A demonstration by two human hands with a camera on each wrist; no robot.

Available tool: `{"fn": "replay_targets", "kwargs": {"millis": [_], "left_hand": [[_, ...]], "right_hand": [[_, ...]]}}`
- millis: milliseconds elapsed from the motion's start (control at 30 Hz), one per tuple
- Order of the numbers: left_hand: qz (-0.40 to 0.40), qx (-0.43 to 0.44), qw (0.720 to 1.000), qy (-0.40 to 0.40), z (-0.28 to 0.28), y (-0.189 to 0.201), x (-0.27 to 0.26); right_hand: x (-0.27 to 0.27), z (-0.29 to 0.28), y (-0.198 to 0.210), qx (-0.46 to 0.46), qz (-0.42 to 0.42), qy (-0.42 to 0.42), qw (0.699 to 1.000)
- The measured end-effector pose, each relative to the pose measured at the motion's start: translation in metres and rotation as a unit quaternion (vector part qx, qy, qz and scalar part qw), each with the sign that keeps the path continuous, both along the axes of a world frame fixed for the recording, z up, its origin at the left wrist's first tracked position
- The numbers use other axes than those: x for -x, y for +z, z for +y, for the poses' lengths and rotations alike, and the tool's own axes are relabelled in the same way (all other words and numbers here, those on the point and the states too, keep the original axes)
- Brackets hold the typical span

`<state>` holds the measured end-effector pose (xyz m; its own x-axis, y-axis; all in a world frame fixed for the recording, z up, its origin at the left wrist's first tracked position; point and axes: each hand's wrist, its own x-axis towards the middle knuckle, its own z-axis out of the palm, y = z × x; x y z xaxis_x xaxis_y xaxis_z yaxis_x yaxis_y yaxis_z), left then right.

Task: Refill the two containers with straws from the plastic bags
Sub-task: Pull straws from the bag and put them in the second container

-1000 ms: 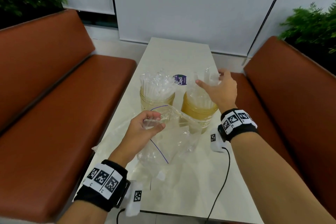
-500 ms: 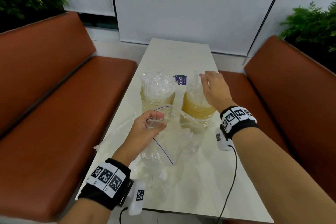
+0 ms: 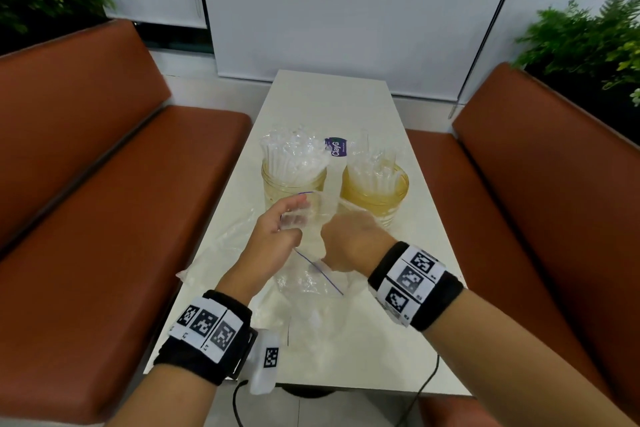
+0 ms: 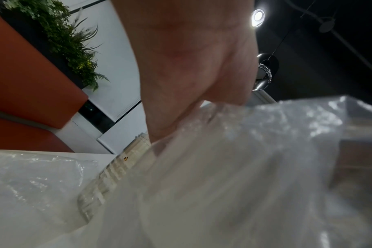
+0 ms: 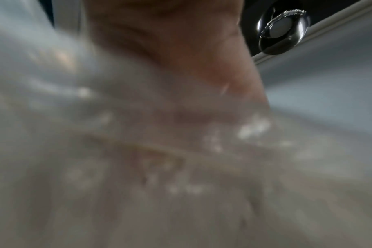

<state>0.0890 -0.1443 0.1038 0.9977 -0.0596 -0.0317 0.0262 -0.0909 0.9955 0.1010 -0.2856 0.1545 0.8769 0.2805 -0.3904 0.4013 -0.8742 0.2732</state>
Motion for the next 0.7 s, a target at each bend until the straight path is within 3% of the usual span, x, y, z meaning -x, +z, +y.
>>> {"fn": "replay_targets", "kwargs": {"millis": [133,267,533,700], "left_hand": [[-0.004,0.005,1.000,0.007,0.000,-0.001,0.000],[-0.008,0.004,1.000,0.005,0.003,-0.001,0.001],[-0.014,0.000,1.000,-0.011,0.006,0.002,0.008],[-0.025,-0.025,0.996,-0.077,0.004,0.003,0.010]], "right_hand": [[-0.007,-0.002,-0.018,0.063,0.031,-0.047,0.996],[-0.009,-0.003,-0.022,0.096,0.037,-0.035,0.994],[-0.009,-0.006,-0.010,0.052,0.027,-0.020,0.998],[-0.012,0.003,0.022,0.042,0.003,-0.019,0.999]]}}
